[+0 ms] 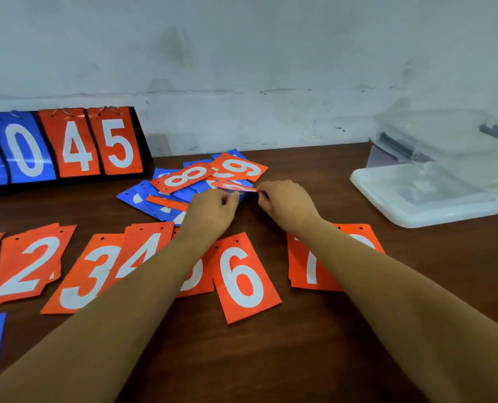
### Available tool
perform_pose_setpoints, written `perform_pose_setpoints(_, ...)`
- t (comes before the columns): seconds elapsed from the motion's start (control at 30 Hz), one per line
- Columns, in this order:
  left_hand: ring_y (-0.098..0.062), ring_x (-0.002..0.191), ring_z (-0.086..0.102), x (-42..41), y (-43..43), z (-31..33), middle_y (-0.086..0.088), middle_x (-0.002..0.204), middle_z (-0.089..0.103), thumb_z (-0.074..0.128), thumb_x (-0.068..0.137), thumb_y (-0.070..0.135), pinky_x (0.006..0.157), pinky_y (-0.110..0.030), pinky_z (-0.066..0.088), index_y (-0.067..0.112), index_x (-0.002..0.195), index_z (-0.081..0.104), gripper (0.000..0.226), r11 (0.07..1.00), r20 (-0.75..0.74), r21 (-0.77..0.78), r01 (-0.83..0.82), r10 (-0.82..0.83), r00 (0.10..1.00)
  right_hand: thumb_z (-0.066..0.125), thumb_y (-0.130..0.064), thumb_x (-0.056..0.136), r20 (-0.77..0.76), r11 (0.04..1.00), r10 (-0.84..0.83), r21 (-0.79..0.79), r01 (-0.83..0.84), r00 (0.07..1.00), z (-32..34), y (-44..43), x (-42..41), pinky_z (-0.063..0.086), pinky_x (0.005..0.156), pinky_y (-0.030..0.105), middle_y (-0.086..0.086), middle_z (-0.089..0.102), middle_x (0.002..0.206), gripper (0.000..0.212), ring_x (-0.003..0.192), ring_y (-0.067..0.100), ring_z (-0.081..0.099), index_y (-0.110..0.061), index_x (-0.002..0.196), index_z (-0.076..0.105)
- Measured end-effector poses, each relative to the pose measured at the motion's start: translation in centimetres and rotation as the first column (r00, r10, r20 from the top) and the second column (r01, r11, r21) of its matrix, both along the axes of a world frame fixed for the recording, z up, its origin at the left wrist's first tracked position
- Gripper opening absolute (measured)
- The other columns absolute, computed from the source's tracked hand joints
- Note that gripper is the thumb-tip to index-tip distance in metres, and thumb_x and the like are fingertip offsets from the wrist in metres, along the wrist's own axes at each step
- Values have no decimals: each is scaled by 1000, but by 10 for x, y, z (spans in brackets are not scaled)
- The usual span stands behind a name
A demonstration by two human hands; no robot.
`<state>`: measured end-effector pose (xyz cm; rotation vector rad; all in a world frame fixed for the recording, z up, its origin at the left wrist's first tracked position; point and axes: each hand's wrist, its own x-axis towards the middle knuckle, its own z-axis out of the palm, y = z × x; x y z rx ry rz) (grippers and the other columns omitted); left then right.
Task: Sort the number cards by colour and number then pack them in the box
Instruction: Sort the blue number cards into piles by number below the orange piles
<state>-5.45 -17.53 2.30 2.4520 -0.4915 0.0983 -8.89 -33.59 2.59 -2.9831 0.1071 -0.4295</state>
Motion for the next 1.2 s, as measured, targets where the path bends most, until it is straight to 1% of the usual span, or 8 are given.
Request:
perform_pose_setpoints(0.13, -20, 81, 72, -5, -2, 13, -8, 84, 74, 51, 94, 53, 83, -40, 57, 15, 84, 68, 42, 865, -329, -486, -126, -47, 943, 52, -22, 95, 361, 993, 69, 68, -100, 930, -1, 11, -20, 53, 73, 41, 8, 71, 93, 22, 81, 26, 64, -10, 101, 69)
perform_pose_setpoints(0.23, -25, 84, 73, -22, 3, 27, -15, 93, 73, 58, 95, 26, 85, -40, 59, 9, 87, 66, 20, 657, -476, -710, -256, -179, 861, 59, -17, 88, 469, 970, 202, 27, -242, 860, 1, 31, -44, 53, 80, 38, 9, 73, 94, 20, 85, 27, 67, -7, 99, 72)
perform_pose_setpoints(0.37, -29, 88, 72, -43, 37, 28, -11, 90, 75, 57, 89, 17, 86, -49, 57, 15, 79, 70, 16, 658, -410, -710, -249, -99, 907, 63, -32, 90, 385, 924, 184, 246, -293, 904, 4, 59, -79, 40, 107, 36, 5, 63, 127, 36, 121, 19, 54, -13, 120, 66)
perform_pose_setpoints(0.47, -24, 91, 72, -66, 68, 32, -6, 100, 75, 65, 90, 12, 84, -45, 58, 19, 96, 70, 11, 635, -386, -741, -220, -134, 913, 63, -43, 88, 430, 853, -105, 503, -141, 897, 15, 77, -99, 41, 99, 25, 0, 56, 126, 44, 117, 12, 49, -15, 122, 60)
perform_pose_setpoints(0.53, -22, 91, 73, -82, 89, 35, -4, 103, 75, 72, 85, 14, 83, -43, 58, 19, 104, 69, 19, 655, -380, -737, -164, -201, 903, 69, -45, 85, 206, 604, -207, 796, -41, 956, 28, 88, -111, 52, 88, 26, -3, 61, 117, 43, 104, 9, 58, -18, 117, 60)
perform_pose_setpoints(0.6, -21, 90, 74, -100, 110, 37, -1, 101, 76, 76, 82, 20, 82, -41, 58, 21, 105, 70, 24, 697, -394, -707, -120, -246, 886, 72, -37, 85, 17, 388, -92, 922, 20, 996, 33, 101, -124, 58, 74, 25, 1, 69, 109, 36, 91, 9, 68, -14, 111, 65)
perform_pose_setpoints(0.77, -25, 97, 72, -129, 151, 30, -5, 107, 74, 63, 93, 20, 89, -45, 55, 19, 107, 71, 17, 683, -434, -710, -169, -236, 869, 68, -23, 90, -61, 156, -38, 986, 66, 997, 26, 133, -152, 54, 59, 20, -2, 74, 98, 9, 81, 9, 71, -18, 97, 70)
perform_pose_setpoints(1.2, -20, 91, 73, -168, 231, 17, -4, 107, 74, 64, 93, 21, 87, -42, 57, 19, 107, 70, 16, 672, -421, -676, -301, -18, 907, 69, -15, 88, -101, 183, 111, 980, 80, 989, 10, 225, -163, 60, 79, 43, 6, 74, 102, 17, 85, 20, 73, -6, 103, 68)
